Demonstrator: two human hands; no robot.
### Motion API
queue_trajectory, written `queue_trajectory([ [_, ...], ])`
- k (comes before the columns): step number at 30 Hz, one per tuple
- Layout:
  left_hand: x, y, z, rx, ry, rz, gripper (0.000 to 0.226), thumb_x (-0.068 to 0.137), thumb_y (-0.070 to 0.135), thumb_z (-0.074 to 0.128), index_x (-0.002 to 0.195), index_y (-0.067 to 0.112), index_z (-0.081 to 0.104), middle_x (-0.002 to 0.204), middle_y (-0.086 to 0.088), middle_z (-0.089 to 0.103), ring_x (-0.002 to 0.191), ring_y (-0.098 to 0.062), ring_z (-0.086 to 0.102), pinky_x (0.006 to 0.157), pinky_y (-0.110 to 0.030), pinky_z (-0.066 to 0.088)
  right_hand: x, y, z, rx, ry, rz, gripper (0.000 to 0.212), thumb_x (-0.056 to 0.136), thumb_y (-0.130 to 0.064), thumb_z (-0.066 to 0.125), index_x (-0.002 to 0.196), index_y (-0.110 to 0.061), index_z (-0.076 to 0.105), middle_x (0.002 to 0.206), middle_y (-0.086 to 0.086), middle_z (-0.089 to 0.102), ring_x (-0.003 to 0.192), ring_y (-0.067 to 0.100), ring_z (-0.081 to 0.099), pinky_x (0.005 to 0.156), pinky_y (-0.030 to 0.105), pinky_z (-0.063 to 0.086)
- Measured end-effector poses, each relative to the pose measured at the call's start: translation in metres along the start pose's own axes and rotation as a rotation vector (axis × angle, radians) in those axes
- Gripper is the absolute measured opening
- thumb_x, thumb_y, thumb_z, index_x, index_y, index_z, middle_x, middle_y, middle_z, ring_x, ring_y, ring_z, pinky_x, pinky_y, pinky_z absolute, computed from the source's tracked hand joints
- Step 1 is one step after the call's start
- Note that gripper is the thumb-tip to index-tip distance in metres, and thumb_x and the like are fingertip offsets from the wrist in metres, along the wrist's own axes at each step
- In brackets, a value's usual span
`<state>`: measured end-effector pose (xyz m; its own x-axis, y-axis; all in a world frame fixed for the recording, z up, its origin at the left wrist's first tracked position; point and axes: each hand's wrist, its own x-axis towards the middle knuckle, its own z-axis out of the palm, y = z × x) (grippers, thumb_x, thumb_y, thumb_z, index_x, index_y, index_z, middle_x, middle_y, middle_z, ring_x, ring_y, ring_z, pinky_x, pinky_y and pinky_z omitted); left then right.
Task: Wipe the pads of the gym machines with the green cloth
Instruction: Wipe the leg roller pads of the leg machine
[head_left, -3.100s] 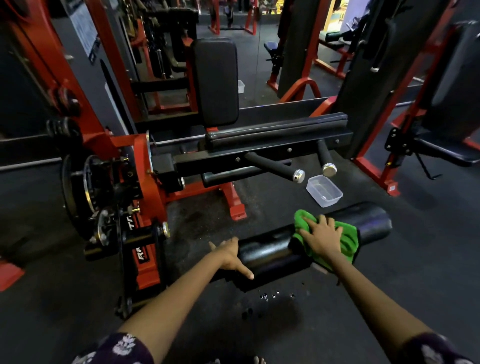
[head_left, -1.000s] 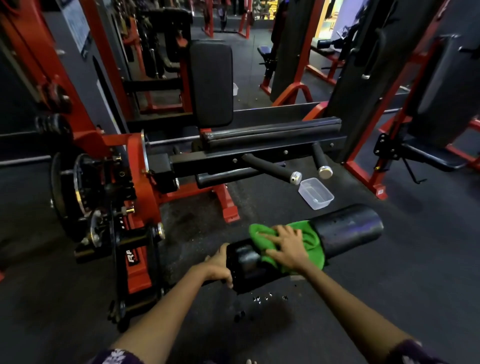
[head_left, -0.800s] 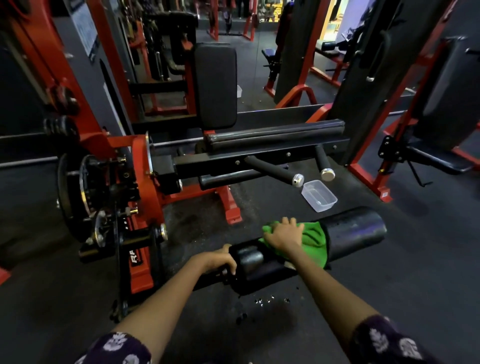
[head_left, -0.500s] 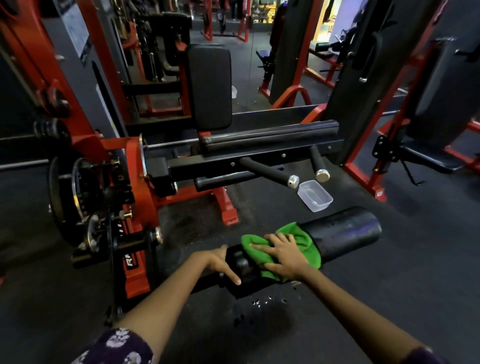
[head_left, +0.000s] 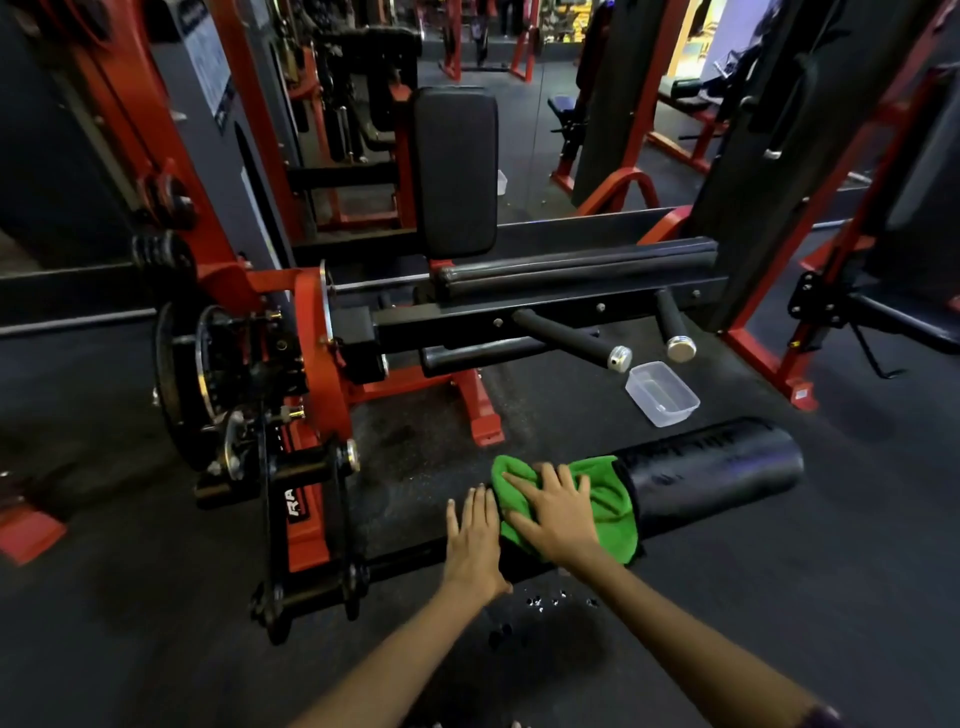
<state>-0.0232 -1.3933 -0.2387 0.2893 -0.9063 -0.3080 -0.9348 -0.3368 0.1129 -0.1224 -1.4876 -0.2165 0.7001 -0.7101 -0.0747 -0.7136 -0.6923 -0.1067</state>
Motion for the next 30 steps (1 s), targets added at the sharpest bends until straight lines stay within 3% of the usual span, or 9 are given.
queue_trajectory([
  [4, 0.014, -0.025, -0.016, -0.219, -0.013, 0.085, 0.114, 0.064, 0.057, 0.076, 0.146, 0.007, 0.015, 0.153, -0.008, 0.018, 0.144, -0.022, 0.011, 0.115, -0.048, -0.006, -0.015, 0.07, 0.001, -0.078, 0.03, -0.258, 0.065, 0.072, -0.06, 0.043, 0.133, -0.042, 0.044, 0.11, 0.004, 0.054, 0.094, 0.022, 0.046, 0.071, 0.035, 0.026],
  [8, 0.038, -0.039, -0.045, -0.252, -0.105, 0.103, 0.104, 0.059, 0.061, 0.078, 0.136, 0.01, 0.031, 0.142, -0.005, 0.036, 0.136, -0.022, 0.031, 0.116, -0.049, 0.003, 0.014, 0.08, -0.023, -0.042, -0.081, 0.22, 0.059, 0.087, -0.058, 0.035, 0.138, -0.031, 0.047, 0.127, 0.009, 0.049, 0.119, 0.031, 0.042, 0.095, 0.045, 0.031],
  [11, 0.053, -0.034, -0.058, -0.135, -0.311, 0.05, 0.136, 0.058, 0.064, 0.078, 0.149, 0.001, -0.003, 0.158, -0.015, 0.002, 0.146, -0.027, 0.001, 0.116, -0.05, -0.008, 0.043, 0.033, -0.031, -0.056, -0.167, 0.472, 0.052, 0.093, -0.049, 0.034, 0.135, -0.022, 0.051, 0.139, 0.009, 0.042, 0.128, 0.029, 0.033, 0.106, 0.046, 0.023],
  [15, 0.06, -0.03, -0.063, -0.087, -0.426, -0.006, 0.145, 0.06, 0.063, 0.077, 0.144, -0.001, -0.022, 0.157, -0.018, -0.009, 0.146, -0.028, -0.007, 0.115, -0.049, -0.012, 0.035, -0.026, -0.013, -0.058, -0.185, 0.174, 0.055, 0.089, -0.052, 0.035, 0.133, -0.025, 0.051, 0.136, 0.011, 0.044, 0.127, 0.03, 0.034, 0.104, 0.048, 0.022],
  [18, 0.058, -0.033, -0.059, -0.149, -0.412, 0.007, 0.143, 0.06, 0.063, 0.077, 0.145, 0.001, -0.022, 0.158, -0.018, -0.001, 0.146, -0.027, 0.0, 0.116, -0.046, -0.01, 0.004, 0.005, -0.011, -0.045, -0.049, -0.153, 0.069, 0.073, -0.061, 0.029, 0.135, -0.037, 0.047, 0.119, 0.007, 0.052, 0.109, 0.027, 0.044, 0.089, 0.043, 0.034],
  [21, 0.057, -0.04, -0.051, -0.337, -0.435, 0.03, 0.131, 0.06, 0.054, 0.082, 0.151, 0.011, -0.003, 0.157, -0.011, 0.015, 0.143, -0.028, 0.018, 0.118, -0.04, 0.014, -0.01, 0.057, -0.002, -0.131, 0.006, -0.292, 0.068, 0.07, -0.061, 0.042, 0.135, -0.042, 0.041, 0.113, 0.002, 0.052, 0.098, 0.021, 0.045, 0.077, 0.036, 0.031],
  [24, 0.056, -0.043, -0.047, -0.493, -0.441, 0.028, 0.101, 0.059, 0.039, 0.088, 0.139, 0.018, 0.031, 0.143, -0.004, 0.037, 0.119, -0.02, 0.049, 0.093, -0.032, 0.049, 0.004, 0.055, -0.011, -0.11, -0.038, 0.006, 0.063, 0.081, -0.06, 0.035, 0.14, -0.039, 0.039, 0.121, 0.008, 0.051, 0.112, 0.03, 0.045, 0.089, 0.044, 0.032],
  [27, 0.057, -0.04, -0.049, -0.485, -0.469, 0.029, 0.1, 0.06, 0.038, 0.088, 0.137, 0.015, 0.029, 0.143, -0.004, 0.035, 0.118, -0.019, 0.048, 0.094, -0.031, 0.047, 0.03, 0.012, -0.02, -0.045, -0.079, 0.313, 0.051, 0.09, -0.054, 0.04, 0.132, -0.028, 0.052, 0.131, 0.01, 0.045, 0.125, 0.031, 0.033, 0.104, 0.048, 0.024],
  [30, 0.056, -0.036, -0.046, -0.46, -0.438, 0.018, 0.119, 0.058, 0.042, 0.088, 0.147, 0.011, 0.015, 0.153, -0.007, 0.023, 0.133, -0.021, 0.037, 0.109, -0.03, 0.033, 0.028, -0.022, -0.01, -0.054, -0.091, 0.207, 0.053, 0.088, -0.053, 0.038, 0.133, -0.029, 0.051, 0.129, 0.01, 0.046, 0.122, 0.03, 0.035, 0.102, 0.048, 0.025],
])
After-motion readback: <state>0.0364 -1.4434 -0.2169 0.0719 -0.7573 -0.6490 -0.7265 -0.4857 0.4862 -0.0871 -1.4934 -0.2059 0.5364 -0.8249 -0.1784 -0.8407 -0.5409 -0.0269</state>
